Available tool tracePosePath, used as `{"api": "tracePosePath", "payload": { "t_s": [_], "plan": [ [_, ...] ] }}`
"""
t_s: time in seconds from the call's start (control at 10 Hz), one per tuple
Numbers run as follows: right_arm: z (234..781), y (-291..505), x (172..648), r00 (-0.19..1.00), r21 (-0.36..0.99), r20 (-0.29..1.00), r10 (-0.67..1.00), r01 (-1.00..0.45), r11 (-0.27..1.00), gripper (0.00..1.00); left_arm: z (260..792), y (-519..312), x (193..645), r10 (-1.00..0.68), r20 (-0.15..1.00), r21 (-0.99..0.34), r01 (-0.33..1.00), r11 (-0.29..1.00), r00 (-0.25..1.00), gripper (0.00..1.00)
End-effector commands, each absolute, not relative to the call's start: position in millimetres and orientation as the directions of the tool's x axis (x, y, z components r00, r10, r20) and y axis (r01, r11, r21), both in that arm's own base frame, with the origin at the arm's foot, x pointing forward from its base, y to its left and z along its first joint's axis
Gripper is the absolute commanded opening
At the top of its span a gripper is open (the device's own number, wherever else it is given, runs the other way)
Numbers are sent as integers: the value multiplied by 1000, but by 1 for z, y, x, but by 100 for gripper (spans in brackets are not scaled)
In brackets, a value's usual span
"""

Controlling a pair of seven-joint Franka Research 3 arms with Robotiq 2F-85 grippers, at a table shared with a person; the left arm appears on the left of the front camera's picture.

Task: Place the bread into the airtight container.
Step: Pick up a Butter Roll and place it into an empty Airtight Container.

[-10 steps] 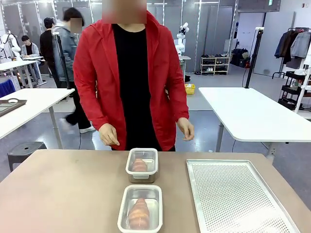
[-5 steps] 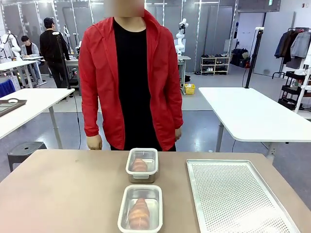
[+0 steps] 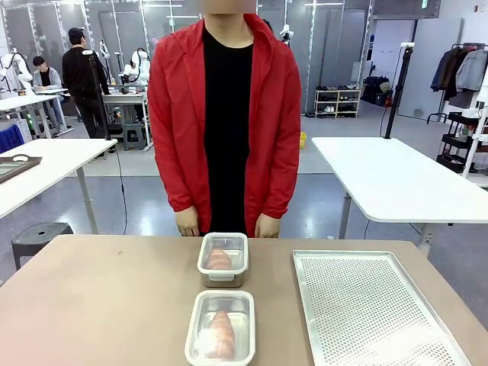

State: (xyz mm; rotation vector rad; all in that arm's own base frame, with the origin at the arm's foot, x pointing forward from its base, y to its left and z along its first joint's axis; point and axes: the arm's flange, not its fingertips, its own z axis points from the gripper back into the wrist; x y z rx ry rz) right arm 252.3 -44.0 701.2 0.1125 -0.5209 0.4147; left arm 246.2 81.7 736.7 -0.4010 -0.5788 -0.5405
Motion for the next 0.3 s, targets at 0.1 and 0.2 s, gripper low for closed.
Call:
{"api": "tracePosePath", "payload": {
  "t_s": [0.1,0.2],
  "plan": [
    [701,-44,252,787,1,503,358,-415,910,100,737,81,245,-376,611,-201,596,777,696,100],
    [701,-44,252,787,1,503,358,-415,910,100,737,81,245,-376,611,-201,596,777,696,100]
  ]
}}
